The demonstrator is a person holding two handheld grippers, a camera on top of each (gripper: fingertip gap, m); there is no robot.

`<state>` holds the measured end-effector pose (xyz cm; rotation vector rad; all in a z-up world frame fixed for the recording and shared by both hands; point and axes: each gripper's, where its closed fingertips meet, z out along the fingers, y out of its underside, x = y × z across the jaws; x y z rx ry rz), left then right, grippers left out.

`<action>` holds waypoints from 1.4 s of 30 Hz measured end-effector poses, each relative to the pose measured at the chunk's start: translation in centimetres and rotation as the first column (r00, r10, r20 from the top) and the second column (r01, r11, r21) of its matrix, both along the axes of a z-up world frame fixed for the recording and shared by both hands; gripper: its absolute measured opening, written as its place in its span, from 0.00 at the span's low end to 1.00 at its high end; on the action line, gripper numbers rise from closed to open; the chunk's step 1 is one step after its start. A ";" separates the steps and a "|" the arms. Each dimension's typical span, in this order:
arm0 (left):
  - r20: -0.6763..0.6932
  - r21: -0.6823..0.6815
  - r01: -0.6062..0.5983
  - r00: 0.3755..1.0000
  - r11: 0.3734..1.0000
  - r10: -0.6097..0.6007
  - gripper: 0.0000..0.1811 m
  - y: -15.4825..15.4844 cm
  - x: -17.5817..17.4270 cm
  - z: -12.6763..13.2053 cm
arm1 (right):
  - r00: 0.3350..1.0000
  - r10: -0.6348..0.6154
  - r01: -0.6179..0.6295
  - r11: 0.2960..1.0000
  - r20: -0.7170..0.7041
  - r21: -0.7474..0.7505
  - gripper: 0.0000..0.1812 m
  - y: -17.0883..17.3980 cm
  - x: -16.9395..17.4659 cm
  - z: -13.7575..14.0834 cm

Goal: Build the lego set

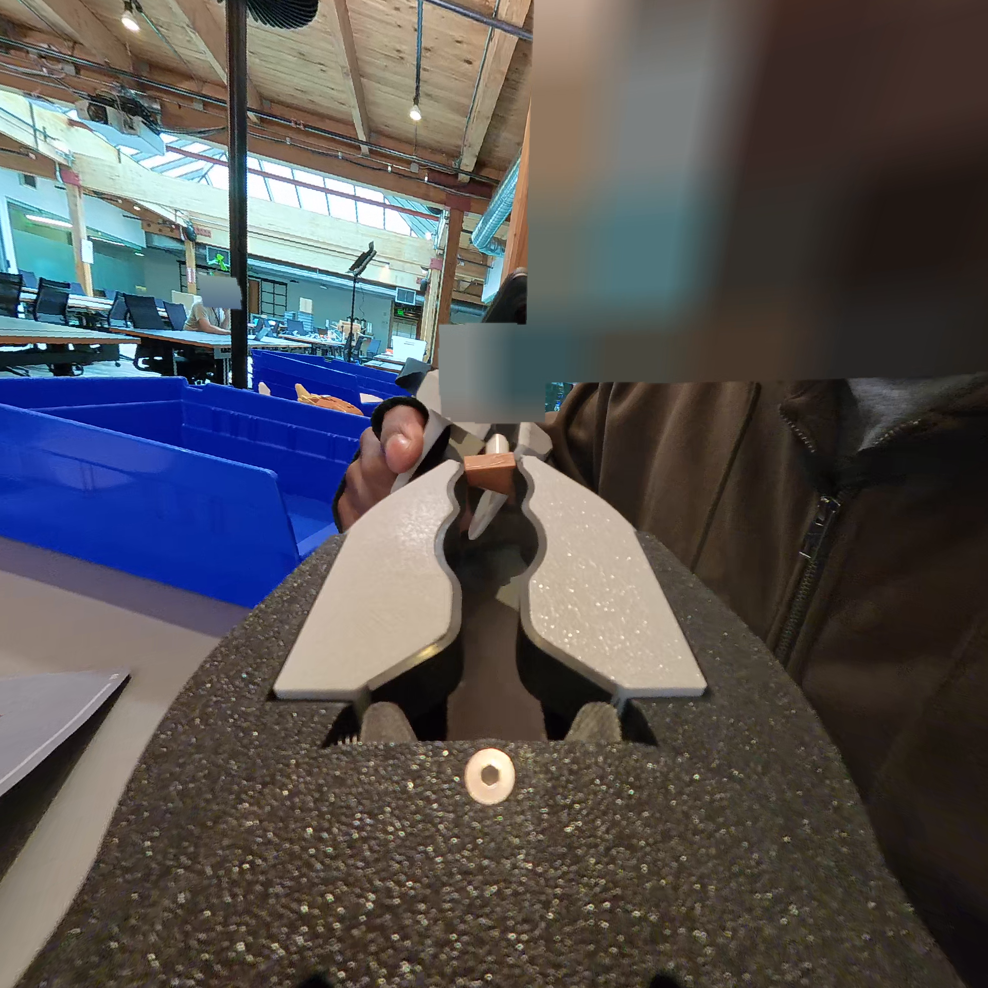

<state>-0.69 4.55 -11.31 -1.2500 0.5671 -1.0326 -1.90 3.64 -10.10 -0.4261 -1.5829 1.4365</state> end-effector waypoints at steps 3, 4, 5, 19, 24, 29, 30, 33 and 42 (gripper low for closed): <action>0.011 -0.003 0.012 1.000 1.000 -0.012 0.09 -0.1 0.0 0.0 | 1.000 0.015 -0.014 1.000 0.013 -0.012 0.04 0.0 0.0 0.0; 0.015 -0.006 0.017 1.000 1.000 -0.017 0.09 -0.1 0.0 0.0 | 1.000 0.019 -0.019 1.000 0.017 -0.018 0.04 -0.1 0.0 0.0; 0.019 -0.008 0.021 1.000 1.000 -0.021 0.09 -0.1 0.0 0.0 | 0.999 0.024 -0.023 0.999 0.021 -0.023 0.04 -0.1 0.0 0.0; 0.087 -0.032 0.068 0.994 0.997 -0.065 0.09 -0.3 0.1 0.4 | 0.999 0.039 -0.037 0.998 0.030 -0.056 0.04 -0.2 0.0 0.2; 0.131 -0.038 0.091 0.988 0.995 -0.085 0.09 -0.4 0.1 0.7 | 0.999 0.033 -0.032 0.998 0.023 -0.063 0.05 -0.1 0.0 0.4; 0.161 -0.041 0.106 0.982 0.994 -0.098 0.09 -0.4 0.1 0.9 | 0.999 0.031 -0.030 0.997 0.013 -0.069 0.06 -0.2 0.0 0.6; 0.165 -0.041 0.109 0.981 0.993 -0.101 0.09 -0.5 0.1 0.9 | 0.999 0.031 -0.030 0.997 0.012 -0.071 0.06 -0.2 0.0 0.6; 0.173 -0.040 0.115 0.979 0.993 -0.106 0.09 -0.5 0.2 1.0 | 0.999 0.032 -0.032 0.997 0.010 -0.074 0.06 -0.2 0.0 0.7; 0.193 -0.036 0.131 0.974 0.991 -0.121 0.09 -0.7 0.3 1.2 | 0.999 0.050 -0.048 0.994 0.016 -0.101 0.06 -0.3 0.2 0.8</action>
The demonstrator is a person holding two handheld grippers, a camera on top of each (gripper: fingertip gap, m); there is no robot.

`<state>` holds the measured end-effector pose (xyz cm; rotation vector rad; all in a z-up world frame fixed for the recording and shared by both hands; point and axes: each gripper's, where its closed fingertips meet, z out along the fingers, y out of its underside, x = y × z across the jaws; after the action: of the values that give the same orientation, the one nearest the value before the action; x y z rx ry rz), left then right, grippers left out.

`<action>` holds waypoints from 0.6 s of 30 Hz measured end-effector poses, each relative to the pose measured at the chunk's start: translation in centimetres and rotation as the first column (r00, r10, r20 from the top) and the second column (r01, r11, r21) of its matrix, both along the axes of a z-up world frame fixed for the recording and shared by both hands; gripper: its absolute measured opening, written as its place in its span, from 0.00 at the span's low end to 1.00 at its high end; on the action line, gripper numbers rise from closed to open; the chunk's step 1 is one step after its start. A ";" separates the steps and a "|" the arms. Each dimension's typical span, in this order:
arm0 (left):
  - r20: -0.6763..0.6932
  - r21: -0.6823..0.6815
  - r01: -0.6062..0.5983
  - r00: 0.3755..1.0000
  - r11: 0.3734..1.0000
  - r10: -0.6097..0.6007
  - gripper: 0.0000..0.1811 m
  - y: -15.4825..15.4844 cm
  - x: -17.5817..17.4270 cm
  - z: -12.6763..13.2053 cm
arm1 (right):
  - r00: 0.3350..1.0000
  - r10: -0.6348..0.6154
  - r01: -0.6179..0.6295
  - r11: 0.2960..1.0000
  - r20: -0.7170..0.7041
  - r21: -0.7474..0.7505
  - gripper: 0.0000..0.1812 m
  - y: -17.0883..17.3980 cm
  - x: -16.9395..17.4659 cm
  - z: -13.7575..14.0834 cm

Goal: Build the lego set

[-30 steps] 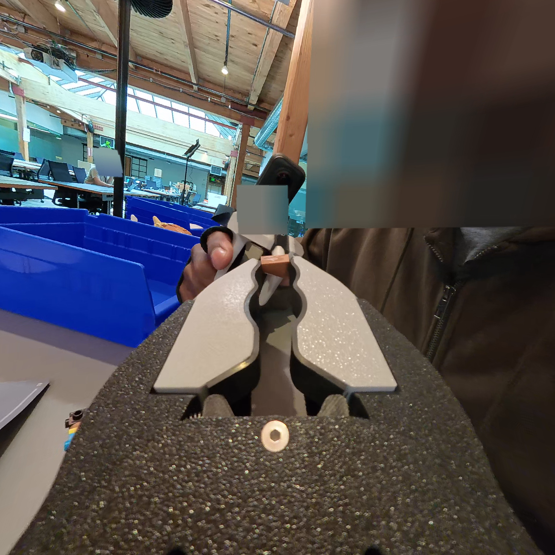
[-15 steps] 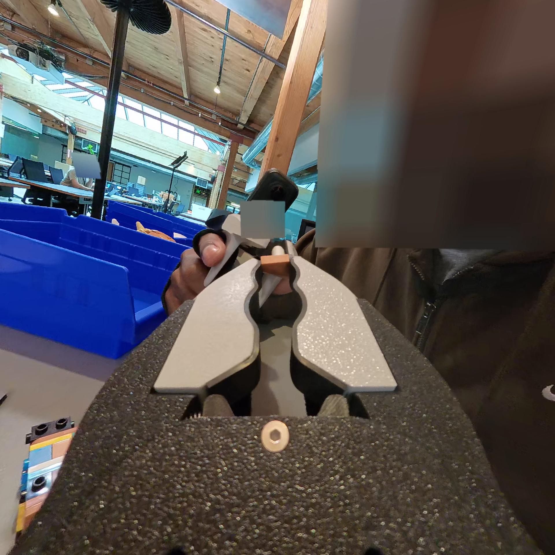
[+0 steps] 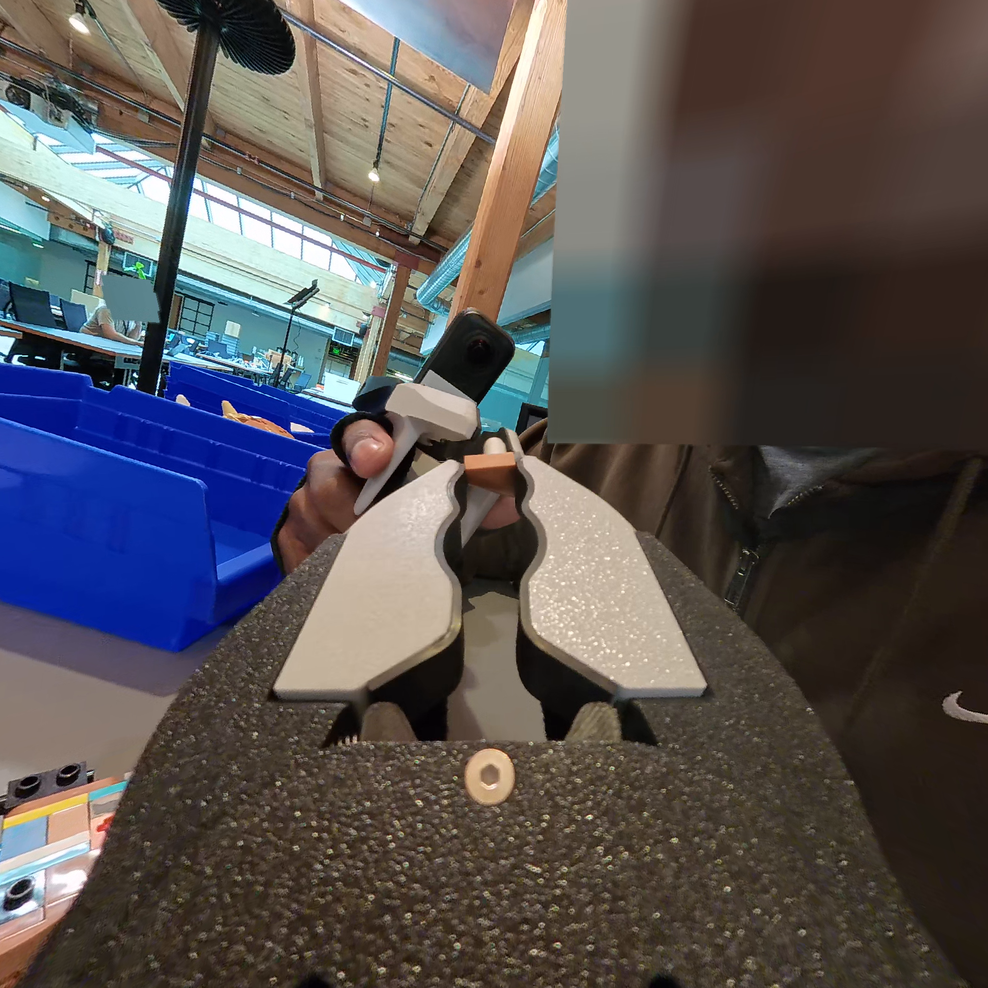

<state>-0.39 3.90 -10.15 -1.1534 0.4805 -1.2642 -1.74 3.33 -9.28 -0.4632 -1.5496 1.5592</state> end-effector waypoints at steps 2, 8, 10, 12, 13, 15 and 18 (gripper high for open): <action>0.005 0.001 0.003 1.000 1.000 -0.003 0.09 0.0 0.0 0.1 | 1.000 0.003 -0.003 1.000 0.003 -0.006 0.07 0.0 0.0 0.0; 0.014 0.003 0.008 1.000 1.000 -0.009 0.09 -0.1 0.1 0.2 | 1.000 0.012 -0.012 1.000 0.011 -0.026 0.08 0.0 0.0 0.2; 0.012 -0.002 0.003 1.000 1.000 -0.003 0.09 0.0 0.0 0.1 | 1.000 0.026 -0.025 0.999 0.011 -0.041 0.09 -0.1 0.2 0.5; 0.019 -0.005 0.005 1.000 1.000 -0.005 0.09 0.0 0.0 0.1 | 0.999 0.031 -0.030 0.998 0.011 -0.050 0.09 -0.2 0.2 0.6; 0.021 -0.004 0.006 1.000 1.000 -0.006 0.09 0.0 0.0 0.1 | 1.000 0.028 -0.028 0.998 0.011 -0.048 0.09 -0.2 0.2 0.6; 0.021 -0.003 0.006 1.000 1.000 -0.006 0.09 0.0 0.0 0.1 | 1.000 0.024 -0.023 0.999 0.010 -0.044 0.09 -0.2 0.2 0.6; 0.025 -0.004 0.006 1.000 1.000 -0.006 0.09 0.0 0.0 0.2 | 1.000 0.022 -0.022 0.999 0.008 -0.037 0.09 -0.2 0.2 0.6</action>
<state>-0.37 3.90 -9.99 -1.1392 0.4640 -1.2836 -1.52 3.10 -8.73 -0.4757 -1.5392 1.6074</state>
